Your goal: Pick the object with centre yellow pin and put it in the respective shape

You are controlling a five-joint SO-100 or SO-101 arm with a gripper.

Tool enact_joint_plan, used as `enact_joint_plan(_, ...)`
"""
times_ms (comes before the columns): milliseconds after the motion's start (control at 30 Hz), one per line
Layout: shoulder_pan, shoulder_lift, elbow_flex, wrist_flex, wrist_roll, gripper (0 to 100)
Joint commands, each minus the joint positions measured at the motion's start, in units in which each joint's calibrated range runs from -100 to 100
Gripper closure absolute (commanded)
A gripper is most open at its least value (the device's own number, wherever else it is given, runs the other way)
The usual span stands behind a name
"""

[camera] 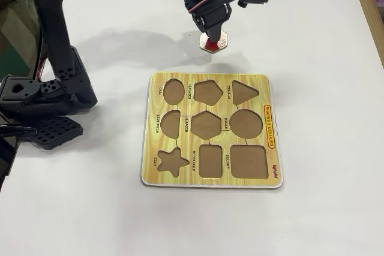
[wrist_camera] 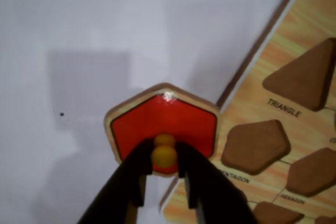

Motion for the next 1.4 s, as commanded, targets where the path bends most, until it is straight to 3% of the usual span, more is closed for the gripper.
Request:
enact_joint_plan(0, 3.3, -5.8, 1.4, -0.5, 0.2, 99)
enact_joint_plan(800, 24.9, -12.3, 7.3, -0.3, 0.2, 99)
enact_joint_plan(1033, 26.9, -12.3, 11.1, -0.4, 0.3, 99)
enact_joint_plan(1367, 32.3, -12.1, 11.8, -0.6, 13.7, 99)
